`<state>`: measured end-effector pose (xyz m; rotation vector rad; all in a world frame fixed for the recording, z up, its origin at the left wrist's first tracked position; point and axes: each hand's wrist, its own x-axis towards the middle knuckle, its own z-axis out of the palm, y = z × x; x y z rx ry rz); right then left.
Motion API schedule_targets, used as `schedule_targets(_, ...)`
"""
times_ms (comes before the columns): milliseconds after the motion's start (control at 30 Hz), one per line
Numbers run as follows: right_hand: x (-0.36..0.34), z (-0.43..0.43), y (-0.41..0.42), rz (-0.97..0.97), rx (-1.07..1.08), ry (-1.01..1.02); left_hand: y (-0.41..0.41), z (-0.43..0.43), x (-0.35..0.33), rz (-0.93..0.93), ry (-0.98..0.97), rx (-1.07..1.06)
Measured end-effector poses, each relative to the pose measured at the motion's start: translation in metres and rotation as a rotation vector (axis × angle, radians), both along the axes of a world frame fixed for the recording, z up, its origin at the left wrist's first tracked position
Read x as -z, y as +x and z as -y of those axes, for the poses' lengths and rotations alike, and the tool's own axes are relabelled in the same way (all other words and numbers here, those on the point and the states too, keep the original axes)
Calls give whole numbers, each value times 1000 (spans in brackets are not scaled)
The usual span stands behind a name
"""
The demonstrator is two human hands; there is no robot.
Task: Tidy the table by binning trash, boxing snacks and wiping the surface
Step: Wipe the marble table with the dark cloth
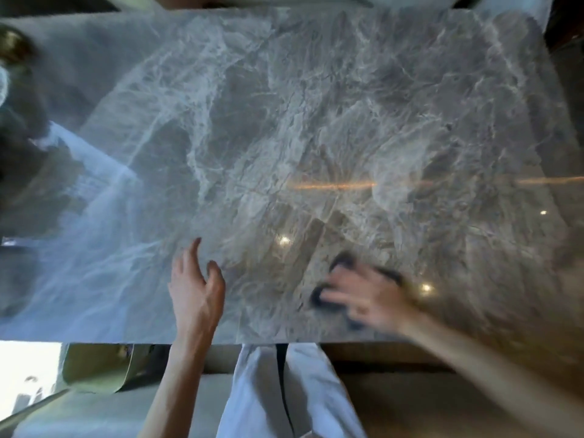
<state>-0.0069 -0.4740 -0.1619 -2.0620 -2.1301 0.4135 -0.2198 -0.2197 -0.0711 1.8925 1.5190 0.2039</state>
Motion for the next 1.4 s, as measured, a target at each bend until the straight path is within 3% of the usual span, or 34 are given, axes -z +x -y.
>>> schedule_targets(100,3,-44,133,117,661,77,9,9,29,-355,-165,54)
schedule_targets(167,5,-110,176,136,1024,36,14,13,43,-377,-237,-5)
schedule_targets(200,5,-147,170,104,1088,57,14,16,47,-347,-216,-33)
schedule_targets(267,10,-210,116,91,913,165,9,16,49,-238,-129,-100)
schedule_targets(367,13,-235,-55,-33,301,253,-7,3,31,-11,-52,-291)
schedule_targets(433,7,-202,-156,-195,-34,163,-27,-1,9,11,-38,-342)
schedule_targets(533,-3,-145,-216,-449,-275,-27,-54,-7,-33,29,-53,-330)
schedule_targets(567,-7,-136,-220,-500,-288,-69,-63,-7,-46,41,-70,-329)
schedule_targets(667,-46,-130,-209,-642,-193,-457,-84,-6,-79,109,-183,-372)
schedule_targets(733,-71,-134,-197,-974,62,-724,-95,-7,-96,186,-280,-362)
schedule_targets(833,-108,-150,-171,-1542,533,-941,-104,-15,-119,291,-418,-331)
schedule_targets(933,-155,-177,-150,-1918,643,-938,-111,-21,-141,360,-548,-292)
schedule_targets(1133,-230,-232,-143,-2129,419,-1009,-116,-42,-166,663,-751,-207)
schedule_targets(1233,-245,-251,-145,-2184,385,-997,-115,-69,-175,692,-615,-204)
schedule_targets(1400,-241,-292,-153,-2355,476,-882,-112,-135,-174,549,-417,-267)
